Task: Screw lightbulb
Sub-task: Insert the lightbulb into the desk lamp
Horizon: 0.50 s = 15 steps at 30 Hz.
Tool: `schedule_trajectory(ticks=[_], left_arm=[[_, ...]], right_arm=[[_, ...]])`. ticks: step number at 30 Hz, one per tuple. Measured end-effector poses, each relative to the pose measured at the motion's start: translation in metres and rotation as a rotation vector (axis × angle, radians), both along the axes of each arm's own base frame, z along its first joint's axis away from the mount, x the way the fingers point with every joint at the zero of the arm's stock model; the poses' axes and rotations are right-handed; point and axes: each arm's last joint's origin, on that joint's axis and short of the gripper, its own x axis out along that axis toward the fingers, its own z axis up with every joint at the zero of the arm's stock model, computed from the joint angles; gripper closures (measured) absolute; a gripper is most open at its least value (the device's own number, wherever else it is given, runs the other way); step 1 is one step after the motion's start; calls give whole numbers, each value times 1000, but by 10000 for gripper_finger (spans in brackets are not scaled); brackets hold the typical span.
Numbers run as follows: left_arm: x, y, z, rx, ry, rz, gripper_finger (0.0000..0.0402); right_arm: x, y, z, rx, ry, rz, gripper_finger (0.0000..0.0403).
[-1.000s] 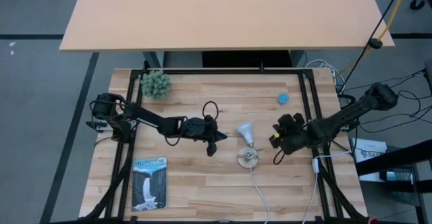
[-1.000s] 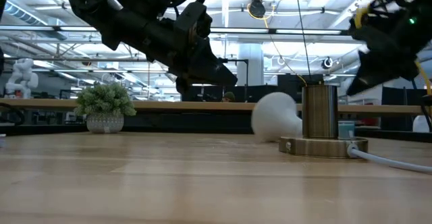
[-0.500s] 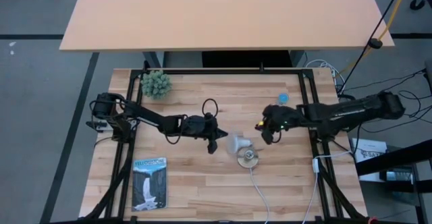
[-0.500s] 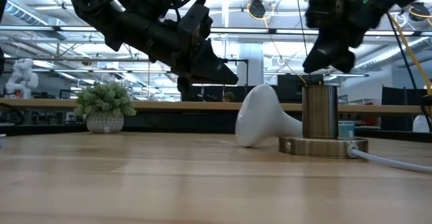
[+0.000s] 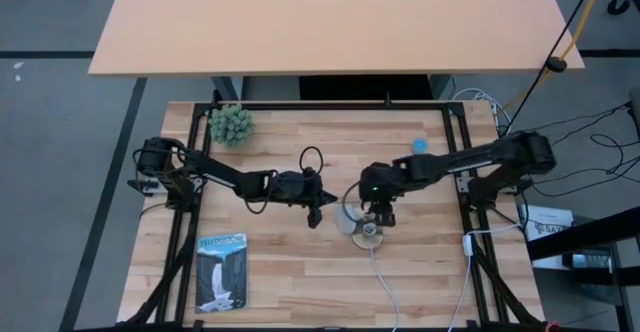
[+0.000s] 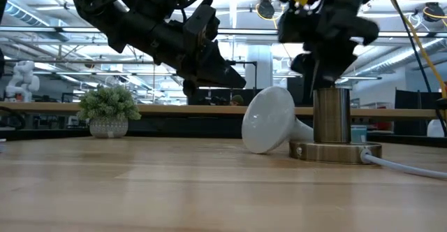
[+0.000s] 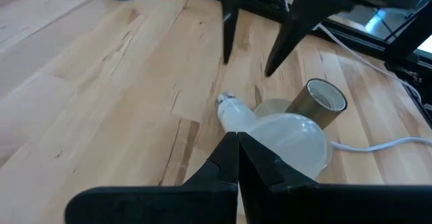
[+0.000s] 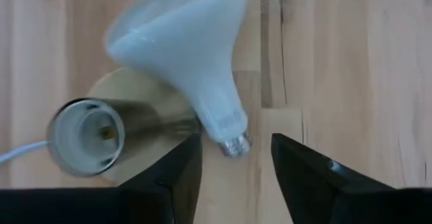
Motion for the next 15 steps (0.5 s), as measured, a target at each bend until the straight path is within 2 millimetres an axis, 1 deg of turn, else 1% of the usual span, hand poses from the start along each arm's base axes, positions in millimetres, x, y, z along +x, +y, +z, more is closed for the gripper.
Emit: schedule_trajectory(ticks=[4, 8, 15], left_arm=[[-1, -3, -2, 1, 27, -8, 401], [-2, -6, -4, 3, 51, -20, 401], [-3, -12, -5, 3, 54, -37, 401]], right_arm=[[18, 8, -5, -19, 12, 79, 217], [29, 16, -8, -42, 12, 161, 205], [48, 18, -34, -49, 16, 163, 188]])
